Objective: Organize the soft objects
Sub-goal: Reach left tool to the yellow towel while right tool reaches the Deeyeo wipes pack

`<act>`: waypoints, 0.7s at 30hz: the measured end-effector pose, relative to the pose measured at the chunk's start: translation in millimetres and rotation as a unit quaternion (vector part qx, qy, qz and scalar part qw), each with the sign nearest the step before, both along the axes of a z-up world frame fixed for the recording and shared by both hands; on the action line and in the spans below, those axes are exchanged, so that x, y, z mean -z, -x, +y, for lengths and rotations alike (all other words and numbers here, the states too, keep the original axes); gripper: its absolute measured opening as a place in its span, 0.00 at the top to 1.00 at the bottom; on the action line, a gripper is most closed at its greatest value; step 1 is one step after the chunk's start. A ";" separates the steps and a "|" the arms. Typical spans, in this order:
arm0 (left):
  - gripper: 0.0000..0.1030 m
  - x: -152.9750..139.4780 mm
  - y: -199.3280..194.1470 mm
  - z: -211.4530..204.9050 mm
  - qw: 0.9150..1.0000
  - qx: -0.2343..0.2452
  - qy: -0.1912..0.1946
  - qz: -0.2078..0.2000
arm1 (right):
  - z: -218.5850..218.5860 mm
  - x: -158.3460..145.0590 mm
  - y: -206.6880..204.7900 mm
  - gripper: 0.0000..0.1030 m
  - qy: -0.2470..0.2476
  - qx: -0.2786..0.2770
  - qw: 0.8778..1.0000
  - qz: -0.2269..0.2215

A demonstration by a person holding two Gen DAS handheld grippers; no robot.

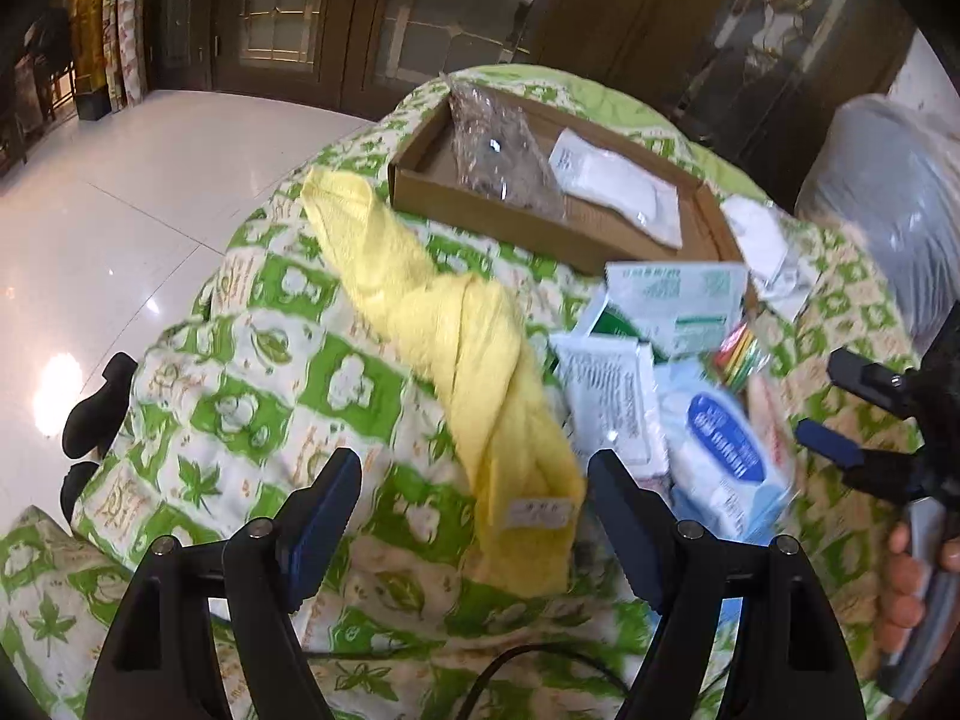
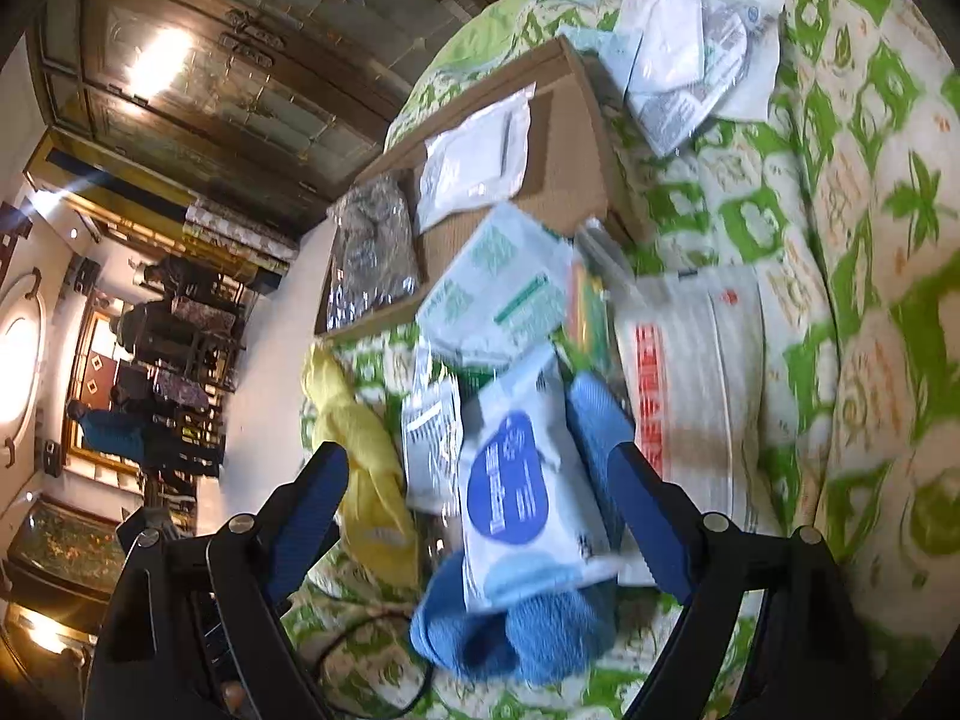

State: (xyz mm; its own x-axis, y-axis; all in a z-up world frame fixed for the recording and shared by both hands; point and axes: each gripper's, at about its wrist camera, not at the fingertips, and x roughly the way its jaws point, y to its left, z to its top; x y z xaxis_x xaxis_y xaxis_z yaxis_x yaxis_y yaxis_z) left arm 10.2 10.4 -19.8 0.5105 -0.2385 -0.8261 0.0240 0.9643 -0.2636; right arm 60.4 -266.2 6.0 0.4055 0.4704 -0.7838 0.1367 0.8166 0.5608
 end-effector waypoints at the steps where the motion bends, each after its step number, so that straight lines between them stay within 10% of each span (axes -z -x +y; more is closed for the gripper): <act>1: 0.21 2.9 0.6 0.0 1.000 0.001 -0.002 0.003 | 1.7 0.9 1.1 0.15 0.003 -0.004 1.000 0.001; 11: 0.21 8.5 -1.0 -1.6 1.000 0.004 -0.003 0.012 | 45.8 17.4 -3.0 0.15 0.122 -0.100 0.987 0.002; 21: 0.21 9.1 -9.5 -6.3 1.000 0.005 -0.011 0.019 | 44.6 30.5 -8.6 0.15 0.140 -0.096 0.985 0.023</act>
